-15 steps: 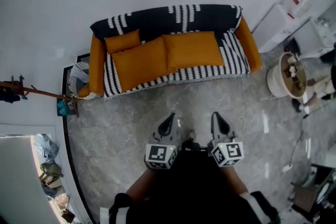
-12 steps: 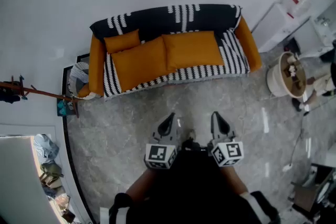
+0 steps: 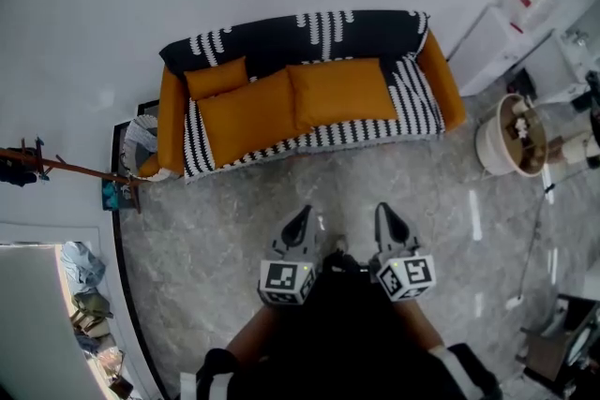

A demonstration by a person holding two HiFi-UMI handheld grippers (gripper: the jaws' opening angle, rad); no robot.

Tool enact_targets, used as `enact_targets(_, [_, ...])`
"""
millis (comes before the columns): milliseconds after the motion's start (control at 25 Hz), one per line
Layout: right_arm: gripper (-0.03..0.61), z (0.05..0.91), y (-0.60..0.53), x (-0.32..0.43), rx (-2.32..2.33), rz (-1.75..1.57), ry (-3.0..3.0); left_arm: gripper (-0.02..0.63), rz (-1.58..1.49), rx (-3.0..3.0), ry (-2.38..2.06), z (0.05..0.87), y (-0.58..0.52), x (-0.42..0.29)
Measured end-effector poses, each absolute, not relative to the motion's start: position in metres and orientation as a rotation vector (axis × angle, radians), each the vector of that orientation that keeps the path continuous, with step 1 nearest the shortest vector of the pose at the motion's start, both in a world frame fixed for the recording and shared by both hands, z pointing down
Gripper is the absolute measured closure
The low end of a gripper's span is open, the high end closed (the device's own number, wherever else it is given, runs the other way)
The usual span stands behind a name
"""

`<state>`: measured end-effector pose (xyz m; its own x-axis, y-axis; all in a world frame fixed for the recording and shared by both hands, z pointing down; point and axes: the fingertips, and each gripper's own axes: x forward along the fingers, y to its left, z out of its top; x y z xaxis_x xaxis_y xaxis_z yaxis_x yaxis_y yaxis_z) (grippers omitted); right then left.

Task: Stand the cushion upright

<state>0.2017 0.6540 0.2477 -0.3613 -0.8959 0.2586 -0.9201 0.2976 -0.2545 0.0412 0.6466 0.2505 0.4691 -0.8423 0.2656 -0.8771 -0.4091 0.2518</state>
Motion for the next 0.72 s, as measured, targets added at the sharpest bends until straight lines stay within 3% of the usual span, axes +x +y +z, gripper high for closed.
enact_targets(720, [0.589,0.262,0.628,0.263,1.594,0.59,-2.529,0.627,0.161,2.281,-1.485,0.269,0.618,0.112])
